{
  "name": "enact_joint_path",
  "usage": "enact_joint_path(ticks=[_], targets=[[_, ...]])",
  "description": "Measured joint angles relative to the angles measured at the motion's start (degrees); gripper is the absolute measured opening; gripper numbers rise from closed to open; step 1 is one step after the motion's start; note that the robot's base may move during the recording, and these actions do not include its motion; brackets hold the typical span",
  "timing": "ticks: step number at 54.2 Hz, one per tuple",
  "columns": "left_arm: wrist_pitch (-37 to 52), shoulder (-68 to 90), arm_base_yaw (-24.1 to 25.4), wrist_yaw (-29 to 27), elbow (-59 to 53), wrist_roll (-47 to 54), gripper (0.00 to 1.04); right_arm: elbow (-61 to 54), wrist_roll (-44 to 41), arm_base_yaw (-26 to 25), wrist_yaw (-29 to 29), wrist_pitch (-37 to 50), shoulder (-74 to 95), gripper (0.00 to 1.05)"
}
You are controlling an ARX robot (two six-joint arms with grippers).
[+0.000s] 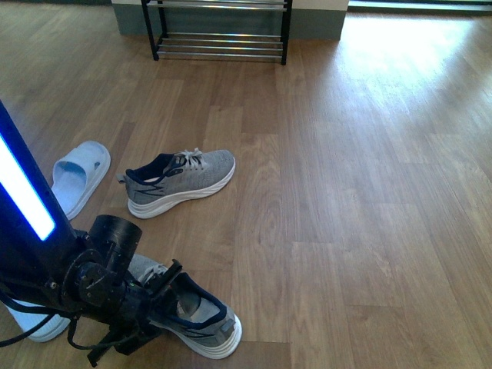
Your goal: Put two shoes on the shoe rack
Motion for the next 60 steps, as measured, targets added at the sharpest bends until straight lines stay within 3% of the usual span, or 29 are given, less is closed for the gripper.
enact_joint_path(ticks=[12, 25, 45, 60], targets=[[-2.5, -5.4, 1.9, -4.3, -5.7, 5.3, 0.01, 0.0, 0.0, 0.0, 0.0, 0.0, 0.0, 0.95], [-2.7, -15.6, 4.2, -10.4, -15.7, 11.1, 0.02, 0.0, 0.0, 0.0, 0.0, 0.0, 0.0, 0.95], [-0.4, -52.1, 9.1, -29.4, -39.0, 28.6, 0.02, 0.0, 0.0, 0.0, 0.0, 0.0, 0.0, 0.95], [-15.1, -90.1, 8.7, -38.4, -53.1, 40.5, 0.02, 0.0, 0.0, 0.0, 0.0, 0.0, 0.0, 0.95]])
